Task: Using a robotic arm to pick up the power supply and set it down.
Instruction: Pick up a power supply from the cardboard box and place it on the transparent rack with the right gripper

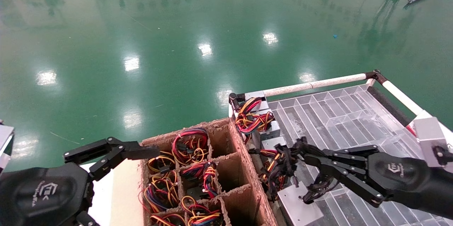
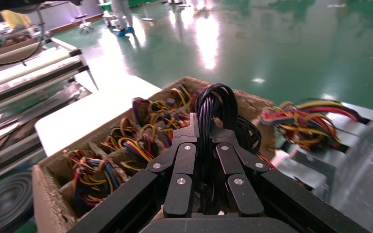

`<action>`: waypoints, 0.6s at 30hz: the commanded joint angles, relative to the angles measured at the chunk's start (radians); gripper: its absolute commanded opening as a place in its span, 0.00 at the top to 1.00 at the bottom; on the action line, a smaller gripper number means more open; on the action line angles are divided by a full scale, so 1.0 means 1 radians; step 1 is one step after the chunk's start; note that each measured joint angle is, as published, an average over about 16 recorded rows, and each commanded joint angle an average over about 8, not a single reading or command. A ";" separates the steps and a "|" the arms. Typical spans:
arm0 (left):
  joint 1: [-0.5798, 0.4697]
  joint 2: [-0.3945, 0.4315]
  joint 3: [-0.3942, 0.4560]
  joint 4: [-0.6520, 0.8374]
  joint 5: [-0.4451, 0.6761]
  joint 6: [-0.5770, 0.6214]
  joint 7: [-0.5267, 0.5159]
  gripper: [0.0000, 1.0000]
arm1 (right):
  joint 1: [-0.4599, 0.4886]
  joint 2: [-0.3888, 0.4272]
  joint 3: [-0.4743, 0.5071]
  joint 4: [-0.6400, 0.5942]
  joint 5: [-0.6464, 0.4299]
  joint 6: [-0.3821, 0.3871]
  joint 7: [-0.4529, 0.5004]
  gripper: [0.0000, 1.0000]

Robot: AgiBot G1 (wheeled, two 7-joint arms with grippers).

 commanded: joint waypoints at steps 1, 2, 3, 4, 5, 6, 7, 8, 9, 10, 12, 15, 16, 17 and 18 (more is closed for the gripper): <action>0.000 0.000 0.000 0.000 0.000 0.000 0.000 0.00 | -0.013 0.001 -0.002 -0.018 0.013 0.000 -0.012 1.00; 0.000 0.000 0.000 0.000 0.000 0.000 0.000 0.00 | -0.018 0.001 -0.004 -0.028 0.017 0.000 -0.017 1.00; 0.000 0.000 0.000 0.000 0.000 0.000 0.000 0.00 | -0.021 0.001 -0.006 -0.037 0.021 0.000 -0.022 1.00; 0.000 0.000 0.000 0.000 0.000 0.000 0.000 0.00 | -0.025 0.000 -0.007 -0.047 0.024 -0.001 -0.027 1.00; 0.000 0.000 0.000 0.000 0.000 0.000 0.000 0.00 | -0.027 -0.001 -0.009 -0.057 0.027 -0.001 -0.032 1.00; 0.000 0.000 0.000 0.000 0.000 0.000 0.000 0.00 | -0.029 -0.002 -0.011 -0.066 0.030 -0.002 -0.036 1.00; 0.000 0.000 0.000 0.000 0.000 0.000 0.000 0.00 | -0.031 -0.002 -0.013 -0.075 0.033 -0.002 -0.040 1.00; 0.000 0.000 0.000 0.000 0.000 0.000 0.000 0.00 | -0.033 -0.003 -0.016 -0.083 0.036 -0.003 -0.043 1.00; 0.000 0.000 0.000 0.000 0.000 0.000 0.000 0.00 | -0.034 -0.003 -0.018 -0.091 0.038 -0.004 -0.046 1.00; 0.000 0.000 0.000 0.000 0.000 0.000 0.000 0.00 | -0.036 -0.004 -0.020 -0.098 0.041 -0.004 -0.048 1.00; 0.000 0.000 0.000 0.000 0.000 0.000 0.000 0.00 | -0.039 -0.004 -0.025 -0.110 0.046 -0.005 -0.054 1.00; 0.000 0.000 0.000 0.000 0.000 0.000 0.000 0.00 | -0.043 -0.005 -0.032 -0.124 0.053 -0.005 -0.060 0.83; 0.000 0.000 0.000 0.000 0.000 0.000 0.000 0.00 | -0.045 -0.005 -0.035 -0.129 0.055 -0.005 -0.061 0.70; 0.000 0.000 0.000 0.000 0.000 0.000 0.000 0.00 | -0.046 -0.005 -0.037 -0.133 0.057 -0.005 -0.063 0.58; 0.000 0.000 0.000 0.000 0.000 0.000 0.000 0.00 | -0.047 -0.006 -0.039 -0.136 0.058 -0.005 -0.063 0.45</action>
